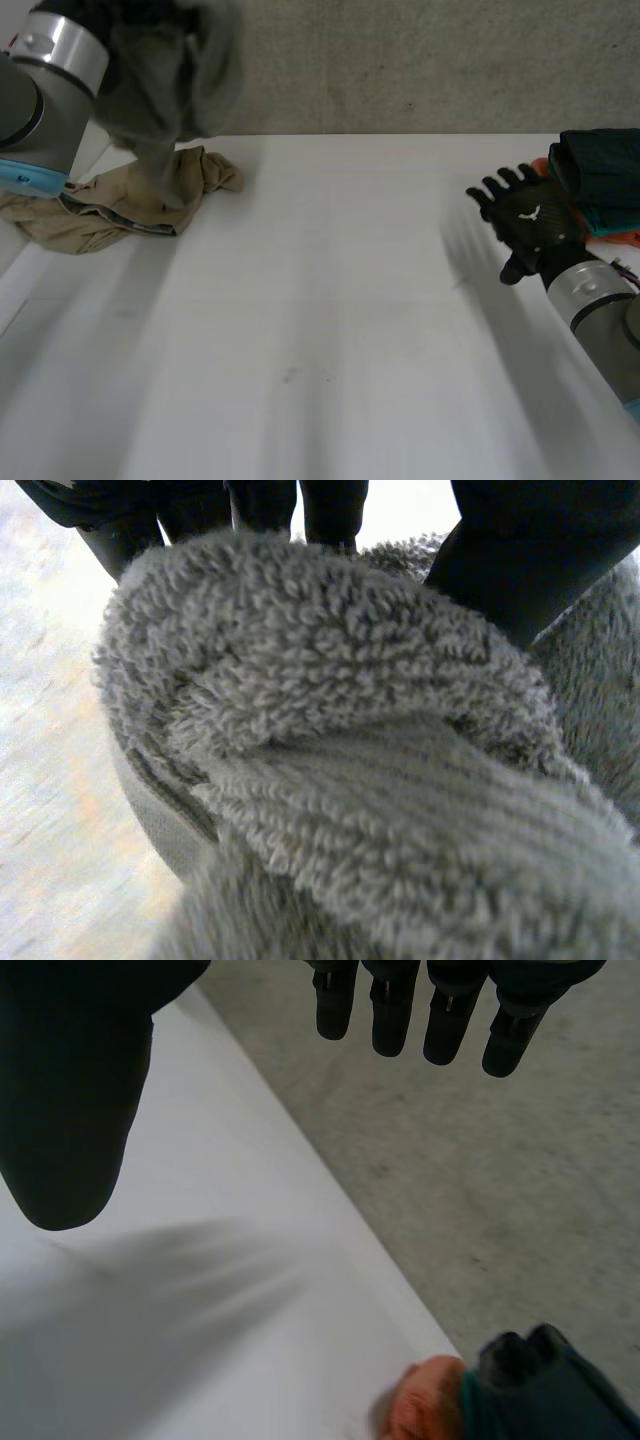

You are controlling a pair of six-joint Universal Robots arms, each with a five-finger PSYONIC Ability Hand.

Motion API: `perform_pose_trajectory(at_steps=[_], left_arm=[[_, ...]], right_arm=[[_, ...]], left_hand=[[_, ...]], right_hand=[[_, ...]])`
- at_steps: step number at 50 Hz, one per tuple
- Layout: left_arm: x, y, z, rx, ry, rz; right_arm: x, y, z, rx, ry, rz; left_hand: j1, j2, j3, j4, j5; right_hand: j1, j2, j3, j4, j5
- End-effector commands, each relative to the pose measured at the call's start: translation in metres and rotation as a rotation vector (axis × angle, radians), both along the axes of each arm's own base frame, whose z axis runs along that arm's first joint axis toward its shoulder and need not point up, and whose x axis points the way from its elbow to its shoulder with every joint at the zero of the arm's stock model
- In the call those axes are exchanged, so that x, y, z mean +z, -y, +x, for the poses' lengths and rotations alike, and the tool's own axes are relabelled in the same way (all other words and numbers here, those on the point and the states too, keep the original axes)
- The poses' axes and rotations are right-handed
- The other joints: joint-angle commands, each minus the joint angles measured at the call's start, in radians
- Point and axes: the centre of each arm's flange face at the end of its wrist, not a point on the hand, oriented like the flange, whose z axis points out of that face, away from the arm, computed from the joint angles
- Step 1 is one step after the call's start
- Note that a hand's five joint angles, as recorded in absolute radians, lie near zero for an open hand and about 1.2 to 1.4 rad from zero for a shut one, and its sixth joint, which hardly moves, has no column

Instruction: Fold the laundry.

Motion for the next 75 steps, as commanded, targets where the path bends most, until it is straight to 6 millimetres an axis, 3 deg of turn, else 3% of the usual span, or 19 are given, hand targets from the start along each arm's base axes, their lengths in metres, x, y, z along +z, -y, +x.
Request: perform_pose_trajectory(at_steps=[1, 4, 5, 11, 15, 19, 24, 32, 39, 45, 57, 59, 61, 62, 64, 65, 69, 71, 75], left_arm=[[-0.016, -0.066, -0.059, -0.195, 0.009, 0.096], [-0.047, -0.07, -0.065, -0.21, 0.052, 0.203], [-0.075, -0.072, -0.071, -0.221, 0.092, 0.297], [-0.173, -0.098, -0.104, -0.297, 0.246, 0.592], [-0.205, -0.105, -0.104, -0.266, 0.323, 0.699], [-0.2, -0.102, -0.097, -0.179, 0.328, 0.699], [-0.161, -0.107, -0.082, -0.138, 0.286, 0.643], [-0.153, -0.148, -0.059, -0.135, 0.31, 0.671], [-0.177, -0.178, -0.051, -0.159, 0.34, 0.707], [-0.196, -0.164, -0.053, -0.067, 0.301, 0.665], [-0.24, -0.167, -0.076, -0.09, 0.362, 0.719], [-0.243, -0.164, -0.079, -0.089, 0.364, 0.719], [-0.242, -0.161, -0.081, -0.088, 0.359, 0.71], [-0.241, -0.159, -0.082, -0.087, 0.359, 0.701], [-0.24, -0.156, -0.082, -0.081, 0.362, 0.695], [-0.24, -0.154, -0.082, -0.077, 0.361, 0.691], [-0.225, -0.152, -0.081, -0.067, 0.357, 0.648], [-0.191, -0.151, -0.078, -0.062, 0.312, 0.577], [-0.126, -0.154, -0.067, -0.061, 0.206, 0.448]], right_arm=[[0.024, 0.0, -0.007, -0.058, 0.155, 0.001], [0.032, -0.002, -0.008, -0.062, 0.225, 0.031], [0.033, -0.002, -0.009, -0.066, 0.236, 0.042], [0.034, 0.002, -0.018, -0.097, 0.265, 0.107], [0.032, -0.001, -0.017, -0.095, 0.26, 0.138], [0.027, -0.004, -0.015, -0.092, 0.254, 0.171], [0.027, -0.005, -0.015, -0.093, 0.252, 0.188], [0.022, -0.013, -0.015, -0.107, 0.222, 0.319], [0.001, -0.023, 0.001, -0.057, 0.192, 0.441], [-0.021, -0.016, 0.031, 0.041, 0.154, 0.471], [-0.058, 0.002, 0.071, 0.131, 0.077, 0.463], [-0.062, 0.005, 0.076, 0.136, 0.083, 0.461], [-0.067, 0.008, 0.081, 0.146, 0.084, 0.45], [-0.067, 0.008, 0.083, 0.15, 0.085, 0.443], [-0.063, 0.009, 0.087, 0.158, 0.093, 0.42], [-0.062, 0.01, 0.087, 0.158, 0.097, 0.41], [-0.047, 0.013, 0.084, 0.137, 0.111, 0.353], [-0.031, 0.014, 0.08, 0.124, 0.119, 0.313], [0.038, 0.007, 0.076, 0.129, 0.166, 0.156]], left_hand=[[0.31, 0.217, 0.23, 0.199, 0.28], [0.31, 0.217, 0.23, 0.199, 0.28], [0.31, 0.217, 0.23, 0.199, 0.28], [0.31, 0.217, 0.23, 0.199, 0.28], [-0.484, -0.577, -0.564, -0.595, -0.514], [-0.694, -0.787, -0.774, -0.805, -0.723], [-0.7, -0.793, -0.78, -0.811, -0.729], [-0.647, -0.74, -0.727, -0.758, -0.676], [-0.573, -0.666, -0.653, -0.684, -0.603], [-0.591, -0.684, -0.671, -0.702, -0.62], [-0.574, -0.666, -0.653, -0.684, -0.603], [-0.404, -0.497, -0.484, -0.515, -0.433], [-0.164, -0.257, -0.244, -0.275, -0.193], [0.131, 0.038, 0.051, 0.02, 0.102], [0.31, 0.217, 0.23, 0.199, 0.28], [0.31, 0.217, 0.23, 0.199, 0.28], [0.31, 0.217, 0.23, 0.199, 0.28], [0.31, 0.217, 0.23, 0.199, 0.28], [0.31, 0.217, 0.23, 0.199, 0.28]], right_hand=[[-0.047, -0.036, -0.037, -0.037, -0.048], [-0.047, -0.036, -0.037, -0.037, -0.048], [-0.047, -0.036, -0.037, -0.037, -0.048], [-0.047, -0.036, -0.037, -0.037, -0.048], [-0.047, -0.036, -0.037, -0.037, -0.048], [-0.047, -0.036, -0.037, -0.037, -0.048], [-0.047, -0.036, -0.037, -0.037, -0.048], [-0.047, -0.036, -0.037, -0.037, -0.048], [-0.047, -0.036, -0.037, -0.037, -0.048], [-0.047, -0.036, -0.037, -0.037, -0.048], [-0.047, -0.036, -0.037, -0.037, -0.048], [0.001, 0.012, 0.011, 0.011, 0.0], [0.293, 0.305, 0.304, 0.304, 0.293], [0.469, 0.48, 0.479, 0.48, 0.469], [1.089, 1.101, 1.099, 1.1, 1.089], [1.173, 1.185, 1.184, 1.184, 1.173], [1.174, 1.186, 1.185, 1.185, 1.174], [1.174, 1.186, 1.185, 1.185, 1.174], [1.174, 1.186, 1.185, 1.185, 1.174]])
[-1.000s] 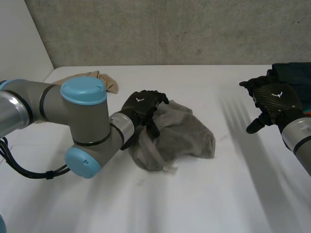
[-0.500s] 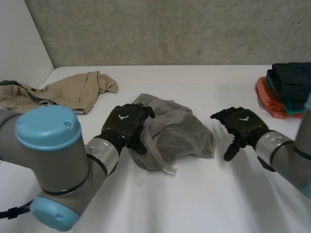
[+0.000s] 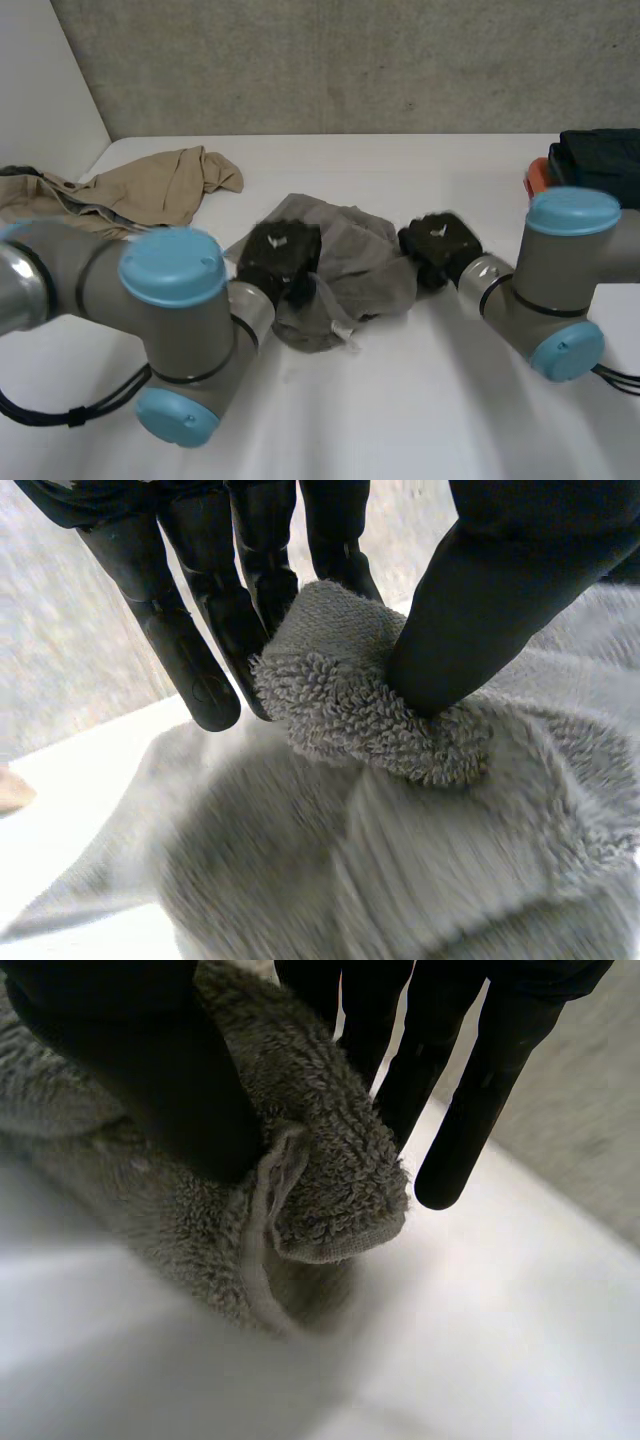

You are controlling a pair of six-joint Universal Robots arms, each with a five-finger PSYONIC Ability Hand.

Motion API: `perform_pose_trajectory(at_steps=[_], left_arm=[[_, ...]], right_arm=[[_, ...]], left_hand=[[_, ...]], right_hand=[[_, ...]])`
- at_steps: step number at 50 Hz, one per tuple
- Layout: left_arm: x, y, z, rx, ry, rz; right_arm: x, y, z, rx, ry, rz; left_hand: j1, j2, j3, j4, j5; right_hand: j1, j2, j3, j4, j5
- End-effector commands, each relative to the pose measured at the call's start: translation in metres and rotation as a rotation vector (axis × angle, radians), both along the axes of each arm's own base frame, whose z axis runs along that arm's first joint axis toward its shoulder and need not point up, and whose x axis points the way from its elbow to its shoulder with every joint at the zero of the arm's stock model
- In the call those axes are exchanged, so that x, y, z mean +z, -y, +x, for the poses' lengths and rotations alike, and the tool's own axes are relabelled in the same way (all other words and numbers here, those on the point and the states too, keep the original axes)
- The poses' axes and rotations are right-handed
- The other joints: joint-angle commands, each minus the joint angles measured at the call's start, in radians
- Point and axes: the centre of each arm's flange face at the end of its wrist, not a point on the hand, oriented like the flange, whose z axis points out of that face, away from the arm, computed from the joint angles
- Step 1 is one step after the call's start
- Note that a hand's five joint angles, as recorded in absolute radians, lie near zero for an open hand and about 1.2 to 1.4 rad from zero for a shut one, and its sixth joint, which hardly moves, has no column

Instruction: Fold the laundry.

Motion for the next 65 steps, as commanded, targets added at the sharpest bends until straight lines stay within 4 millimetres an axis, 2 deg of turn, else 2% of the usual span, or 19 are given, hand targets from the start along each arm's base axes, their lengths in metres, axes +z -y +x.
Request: perform_pose_trajectory(at_steps=[1, 7, 9, 14, 18, 23, 27, 28, 34, 37, 38, 39, 41, 46, 50, 54, 56, 62, 65], left_arm=[[0.097, -0.003, 0.015, 0.021, -0.149, -0.196], [0.177, -0.02, 0.032, 0.029, -0.291, -0.374], [0.188, -0.021, 0.035, 0.033, -0.311, -0.4], [0.196, -0.013, 0.043, 0.064, -0.317, -0.417], [0.186, -0.006, 0.046, 0.083, -0.294, -0.396], [0.136, 0.019, 0.055, 0.144, -0.206, -0.286], [0.105, 0.026, 0.065, 0.177, -0.145, -0.216], [0.1, 0.025, 0.067, 0.182, -0.132, -0.206], [0.063, 0.022, 0.091, 0.236, -0.049, -0.1], [0.052, 0.016, 0.096, 0.242, -0.023, -0.067], [0.048, 0.011, 0.099, 0.242, -0.006, -0.057], [0.047, 0.009, 0.1, 0.243, 0.005, -0.055], [0.049, 0.003, 0.104, 0.239, 0.04, -0.07], [0.061, -0.005, 0.107, 0.222, 0.101, -0.143], [0.076, -0.005, 0.106, 0.216, 0.093, -0.205], [0.088, 0.001, 0.099, 0.18, 0.065, -0.246], [0.092, 0.005, 0.093, 0.136, 0.054, -0.261], [0.063, 0.027, 0.064, -0.064, 0.071, -0.198], [0.05, 0.04, 0.05, -0.148, 0.077, -0.177]], right_arm=[[0.105, -0.009, -0.012, -0.035, 0.086, -0.241], [0.189, -0.029, -0.026, -0.052, 0.159, -0.442], [0.222, -0.036, -0.036, -0.07, 0.185, -0.517], [0.247, -0.045, -0.039, -0.066, 0.21, -0.563], [0.235, -0.037, -0.033, -0.035, 0.206, -0.538], [0.201, -0.018, -0.014, 0.005, 0.195, -0.469], [0.16, -0.034, 0.028, 0.121, 0.182, -0.376], [0.14, -0.045, 0.044, 0.17, 0.166, -0.328], [0.082, -0.078, 0.072, 0.273, 0.107, -0.172], [0.06, -0.086, 0.078, 0.297, 0.082, -0.131], [0.057, -0.086, 0.078, 0.297, 0.077, -0.126], [0.056, -0.083, 0.078, 0.284, 0.075, -0.127], [0.059, -0.081, 0.077, 0.269, 0.081, -0.13], [0.076, -0.08, 0.072, 0.253, 0.108, -0.149], [0.096, -0.066, 0.051, 0.175, 0.138, -0.153], [0.112, -0.051, 0.016, 0.049, 0.158, -0.099], [0.109, -0.044, -0.001, -0.016, 0.158, -0.039], [0.087, -0.032, -0.042, -0.168, 0.134, 0.137], [0.075, -0.03, -0.054, -0.21, 0.143, 0.197]], left_hand=[[0.238, 0.229, 0.229, 0.2, 0.26], [0.238, 0.229, 0.229, 0.2, 0.26], [0.238, 0.229, 0.229, 0.2, 0.26], [0.238, 0.229, 0.229, 0.2, 0.26], [0.238, 0.229, 0.229, 0.2, 0.26], [0.238, 0.229, 0.229, 0.2, 0.26], [0.238, 0.229, 0.229, 0.2, 0.26], [0.238, 0.229, 0.229, 0.2, 0.26], [0.238, 0.229, 0.229, 0.2, 0.26], [0.066, 0.057, 0.057, 0.028, 0.088], [-0.222, -0.232, -0.232, -0.261, -0.201], [-0.374, -0.383, -0.383, -0.412, -0.352], [-0.682, -0.691, -0.691, -0.72, -0.66], [-0.745, -0.754, -0.754, -0.783, -0.723], [-0.757, -0.766, -0.766, -0.795, -0.735], [-0.757, -0.766, -0.766, -0.795, -0.735], [-0.754, -0.763, -0.763, -0.792, -0.732], [-0.751, -0.76, -0.76, -0.789, -0.729], [-0.751, -0.76, -0.76, -0.789, -0.729]], right_hand=[[0.307, 0.222, 0.216, 0.203, 0.259], [0.307, 0.222, 0.216, 0.203, 0.259], [0.307, 0.222, 0.216, 0.203, 0.259], [0.307, 0.222, 0.216, 0.203, 0.259], [0.307, 0.222, 0.216, 0.203, 0.259], [0.307, 0.222, 0.216, 0.203, 0.259], [0.307, 0.222, 0.216, 0.203, 0.259], [0.307, 0.222, 0.216, 0.203, 0.259], [0.307, 0.222, 0.216, 0.203, 0.259], [-0.529, -0.614, -0.619, -0.633, -0.577], [-0.77, -0.855, -0.861, -0.874, -0.818], [-0.915, -0.999, -1.005, -1.019, -0.963], [-0.915, -0.999, -1.005, -1.019, -0.963], [-0.915, -0.999, -1.005, -1.019, -0.963], [-0.915, -0.999, -1.005, -1.019, -0.963], [-0.915, -0.999, -1.005, -1.019, -0.963], [-0.915, -0.999, -1.005, -1.019, -0.963], [-0.915, -0.999, -1.005, -1.019, -0.963], [-0.915, -0.999, -1.005, -1.019, -0.963]])
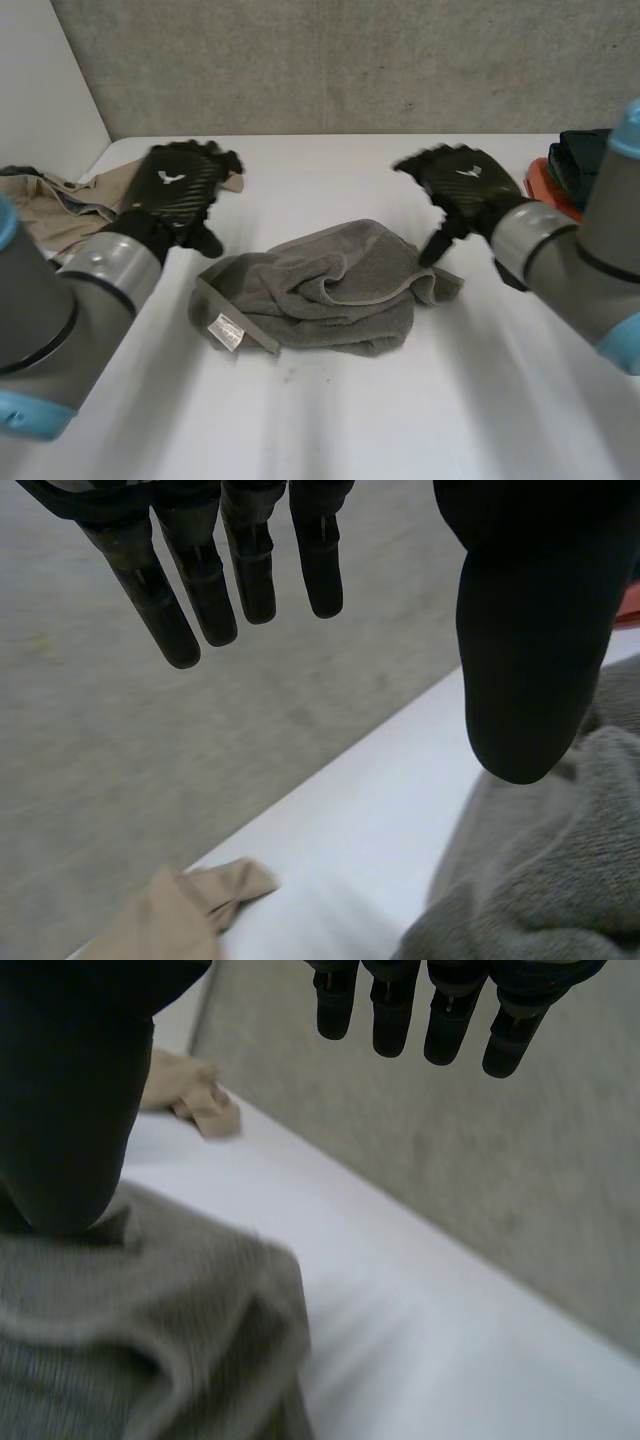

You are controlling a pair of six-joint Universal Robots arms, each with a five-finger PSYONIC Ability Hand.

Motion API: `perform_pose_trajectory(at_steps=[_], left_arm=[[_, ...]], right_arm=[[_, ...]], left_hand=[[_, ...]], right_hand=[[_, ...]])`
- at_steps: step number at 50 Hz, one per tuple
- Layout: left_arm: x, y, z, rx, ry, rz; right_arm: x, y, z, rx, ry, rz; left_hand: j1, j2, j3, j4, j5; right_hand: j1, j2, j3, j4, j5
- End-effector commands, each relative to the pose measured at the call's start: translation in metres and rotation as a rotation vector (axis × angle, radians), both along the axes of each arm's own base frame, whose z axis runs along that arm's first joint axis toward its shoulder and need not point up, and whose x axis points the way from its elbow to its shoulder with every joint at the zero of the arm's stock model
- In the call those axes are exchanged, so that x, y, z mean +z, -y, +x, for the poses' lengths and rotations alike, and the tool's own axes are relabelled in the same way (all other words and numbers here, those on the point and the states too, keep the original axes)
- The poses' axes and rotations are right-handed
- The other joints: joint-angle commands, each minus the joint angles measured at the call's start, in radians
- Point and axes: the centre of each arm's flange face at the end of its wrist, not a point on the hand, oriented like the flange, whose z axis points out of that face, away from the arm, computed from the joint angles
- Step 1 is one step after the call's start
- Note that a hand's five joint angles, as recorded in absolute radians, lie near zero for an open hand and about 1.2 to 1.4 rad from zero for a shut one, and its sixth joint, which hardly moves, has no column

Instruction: Fold the laundry.

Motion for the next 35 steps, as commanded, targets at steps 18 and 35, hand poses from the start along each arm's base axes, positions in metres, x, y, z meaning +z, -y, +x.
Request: perform_pose_trajectory(at_steps=[18, 35], left_arm=[[-0.108, 0.045, -0.055, -0.471, 0.411, 0.177], [-0.054, 0.065, -0.043, -0.187, 0.303, 0.136]], right_arm=[[-0.104, 0.028, -0.027, -0.162, 0.143, 0.345], [-0.089, 0.055, -0.007, -0.107, 0.171, 0.169]], left_hand=[[-0.053, -0.033, -0.037, -0.023, -0.012], [0.978, 0.998, 0.993, 1.008, 1.018]], right_hand=[[0.001, 0.011, 0.011, 0.009, 0.001], [1.174, 1.185, 1.185, 1.183, 1.174]])
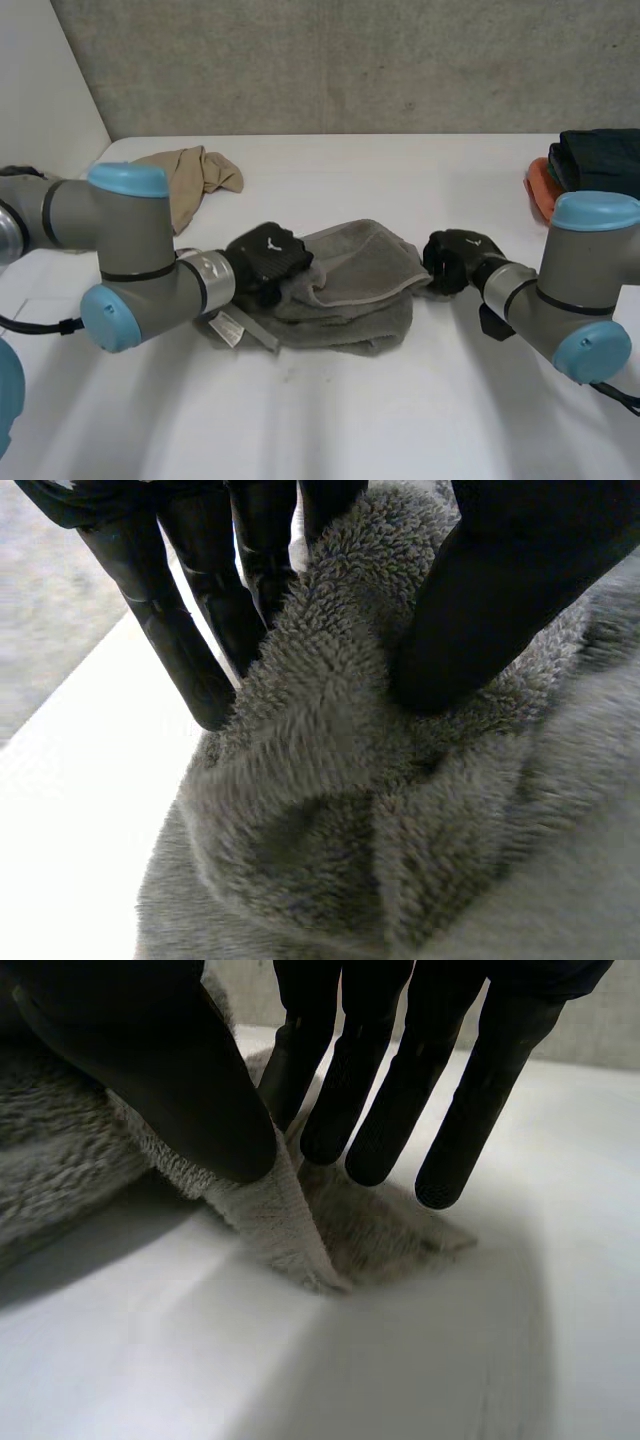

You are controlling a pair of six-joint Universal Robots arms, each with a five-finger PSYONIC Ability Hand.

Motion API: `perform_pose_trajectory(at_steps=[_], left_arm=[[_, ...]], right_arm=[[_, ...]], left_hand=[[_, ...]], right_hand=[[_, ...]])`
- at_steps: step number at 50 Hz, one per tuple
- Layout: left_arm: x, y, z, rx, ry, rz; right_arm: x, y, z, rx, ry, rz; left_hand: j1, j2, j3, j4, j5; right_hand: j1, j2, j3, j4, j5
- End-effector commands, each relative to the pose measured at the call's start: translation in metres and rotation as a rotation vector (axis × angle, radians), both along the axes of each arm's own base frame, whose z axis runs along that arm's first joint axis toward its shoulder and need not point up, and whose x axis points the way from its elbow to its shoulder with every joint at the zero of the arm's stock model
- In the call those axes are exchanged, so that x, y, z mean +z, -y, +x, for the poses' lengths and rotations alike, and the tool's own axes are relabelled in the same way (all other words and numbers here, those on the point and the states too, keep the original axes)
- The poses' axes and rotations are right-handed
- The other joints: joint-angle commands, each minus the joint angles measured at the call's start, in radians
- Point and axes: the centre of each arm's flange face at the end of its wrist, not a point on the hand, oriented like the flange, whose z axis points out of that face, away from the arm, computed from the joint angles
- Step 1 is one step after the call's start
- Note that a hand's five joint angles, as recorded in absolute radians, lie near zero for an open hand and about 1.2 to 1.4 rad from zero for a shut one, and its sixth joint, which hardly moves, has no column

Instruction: Fold the laundry.

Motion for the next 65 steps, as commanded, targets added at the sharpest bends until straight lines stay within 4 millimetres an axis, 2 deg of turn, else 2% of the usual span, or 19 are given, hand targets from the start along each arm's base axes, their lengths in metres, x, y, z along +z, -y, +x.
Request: perform_pose_trajectory(at_steps=[1, 5, 10, 14, 19, 23, 24, 28, 33, 40, 50, 55, 61, 64, 65], left_arm=[[0.047, 0.014, 0.014, 0.237, -0.128, -0.056], [0.062, 0.013, 0.029, 0.337, -0.206, 0.001], [0.072, 0.004, 0.042, 0.4, -0.272, 0.06], [0.07, -0.001, 0.05, 0.441, -0.295, 0.11], [0.057, -0.007, 0.053, 0.456, -0.287, 0.16], [0.054, -0.005, 0.053, 0.461, -0.289, 0.17], [0.055, -0.005, 0.052, 0.459, -0.29, 0.169], [0.057, -0.004, 0.051, 0.454, -0.295, 0.159], [0.061, 0.001, 0.053, 0.463, -0.305, 0.142], [0.066, 0.007, 0.055, 0.469, -0.312, 0.117], [0.065, 0.021, 0.058, 0.524, -0.308, 0.091], [0.067, 0.025, 0.06, 0.531, -0.316, 0.08], [0.066, 0.028, 0.06, 0.541, -0.318, 0.084], [0.064, 0.026, 0.06, 0.54, -0.314, 0.093], [0.063, 0.025, 0.06, 0.541, -0.311, 0.097]], right_arm=[[0.044, 0.003, 0.001, 0.021, 0.0, -0.165], [0.071, -0.005, -0.003, 0.065, -0.118, -0.293], [0.077, -0.016, -0.008, 0.139, -0.363, -0.421], [0.093, -0.03, -0.009, 0.196, -0.51, -0.507], [0.098, -0.04, -0.008, 0.215, -0.479, -0.429], [0.078, -0.036, -0.003, 0.201, -0.385, -0.312], [0.066, -0.032, -0.001, 0.192, -0.35, -0.257], [0.045, -0.023, 0.001, 0.16, -0.282, -0.15], [0.037, -0.02, -0.002, 0.145, -0.264, -0.099], [0.038, -0.022, -0.003, 0.142, -0.263, -0.079], [0.026, -0.044, -0.005, 0.185, -0.288, 0.02], [0.022, -0.046, -0.001, 0.195, -0.272, 0.008], [0.006, -0.045, 0.017, 0.221, -0.257, -0.055], [-0.004, -0.038, 0.023, 0.208, -0.259, -0.1], [-0.007, -0.033, 0.026, 0.188, -0.264, -0.132]], left_hand=[[0.319, 0.207, 0.219, 0.201, 0.27], [0.319, 0.207, 0.219, 0.201, 0.27], [0.319, 0.207, 0.219, 0.201, 0.27], [0.319, 0.207, 0.219, 0.201, 0.27], [0.319, 0.207, 0.219, 0.201, 0.27], [0.319, 0.207, 0.219, 0.201, 0.27], [0.319, 0.207, 0.219, 0.201, 0.27], [0.319, 0.207, 0.219, 0.201, 0.27], [0.319, 0.207, 0.219, 0.201, 0.27], [0.319, 0.207, 0.219, 0.201, 0.27], [0.319, 0.207, 0.219, 0.201, 0.27], [0.319, 0.207, 0.219, 0.201, 0.27], [0.319, 0.207, 0.219, 0.201, 0.27], [0.319, 0.207, 0.219, 0.201, 0.27], [0.319, 0.207, 0.219, 0.201, 0.27]], right_hand=[[0.26, 0.217, 0.212, 0.206, 0.237], [0.26, 0.217, 0.212, 0.206, 0.237], [0.26, 0.217, 0.212, 0.206, 0.237], [0.26, 0.217, 0.212, 0.206, 0.237], [0.26, 0.217, 0.212, 0.206, 0.237], [0.26, 0.217, 0.212, 0.206, 0.237], [0.037, -0.005, -0.011, -0.017, 0.014], [-0.492, -0.535, -0.54, -0.546, -0.515], [-0.649, -0.691, -0.697, -0.703, -0.672], [-0.702, -0.744, -0.75, -0.756, -0.725], [-0.722, -0.765, -0.771, -0.777, -0.746], [-0.731, -0.774, -0.779, -0.786, -0.755], [-0.675, -0.718, -0.724, -0.73, -0.699], [-0.444, -0.487, -0.493, -0.499, -0.468], [-0.071, -0.114, -0.12, -0.126, -0.095]])
